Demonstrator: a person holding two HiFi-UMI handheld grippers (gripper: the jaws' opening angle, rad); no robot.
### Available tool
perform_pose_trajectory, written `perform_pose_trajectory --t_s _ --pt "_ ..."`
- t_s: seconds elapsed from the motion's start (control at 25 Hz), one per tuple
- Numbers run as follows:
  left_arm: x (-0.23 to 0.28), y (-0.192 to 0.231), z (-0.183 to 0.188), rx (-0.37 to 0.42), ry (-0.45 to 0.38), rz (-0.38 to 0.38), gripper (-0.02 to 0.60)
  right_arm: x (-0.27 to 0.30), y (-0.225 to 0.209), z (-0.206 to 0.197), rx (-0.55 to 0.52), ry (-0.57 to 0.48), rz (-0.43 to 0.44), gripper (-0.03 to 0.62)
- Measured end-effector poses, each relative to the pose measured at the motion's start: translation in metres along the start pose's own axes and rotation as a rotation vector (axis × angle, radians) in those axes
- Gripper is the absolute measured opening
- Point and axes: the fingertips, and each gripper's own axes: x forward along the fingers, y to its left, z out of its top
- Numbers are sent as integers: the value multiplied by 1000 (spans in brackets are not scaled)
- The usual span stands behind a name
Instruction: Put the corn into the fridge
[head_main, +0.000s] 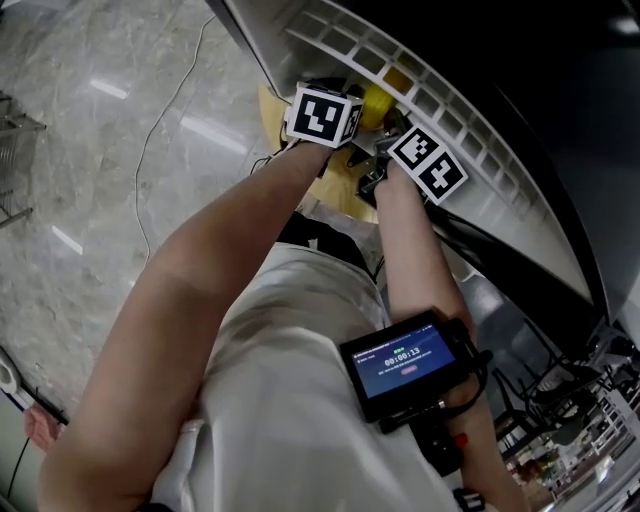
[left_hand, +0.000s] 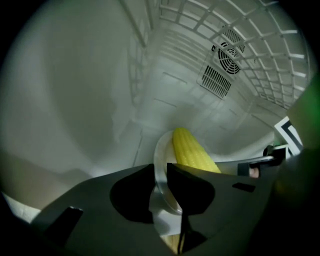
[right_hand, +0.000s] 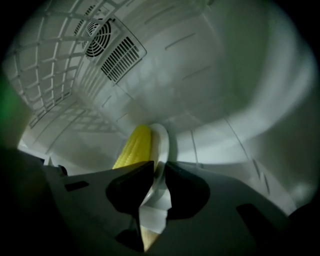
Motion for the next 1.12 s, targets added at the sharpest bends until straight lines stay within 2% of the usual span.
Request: perform_pose_trajectory --t_s 0.08,0.24,0.36,0.52,0.68,0.84,0.96,1.04,1.12 --pt "0 1 2 14 0 0 61 0 1 1 -5 -4 -3 55" --pt "1 3 3 101 14 33 76 1 2 0 -22 -7 -12 55" --pt "-3 8 5 95 3 54 114 -3 3 2 -56 -16 -23 67" --pt "-23 7 5 91 -39 55 117 -17 2 3 -88 -44 -47 97" --pt "-34 6 5 122 -82 32 117 -19 -3 5 -108 -84 -48 97" --pt "-53 -2 2 206 -96 -8 117 -30 7 8 -160 -125 -34 95" --pt "-61 -3 -3 209 -103 -26 117 -34 11 8 -180 -146 -16 94" --pt "-64 -1 -6 203 -108 -28 115 -36 10 7 -189 -151 -11 52" --pt "-68 2 -11 201 -111 -27 115 -37 7 5 -190 -154 -8 38"
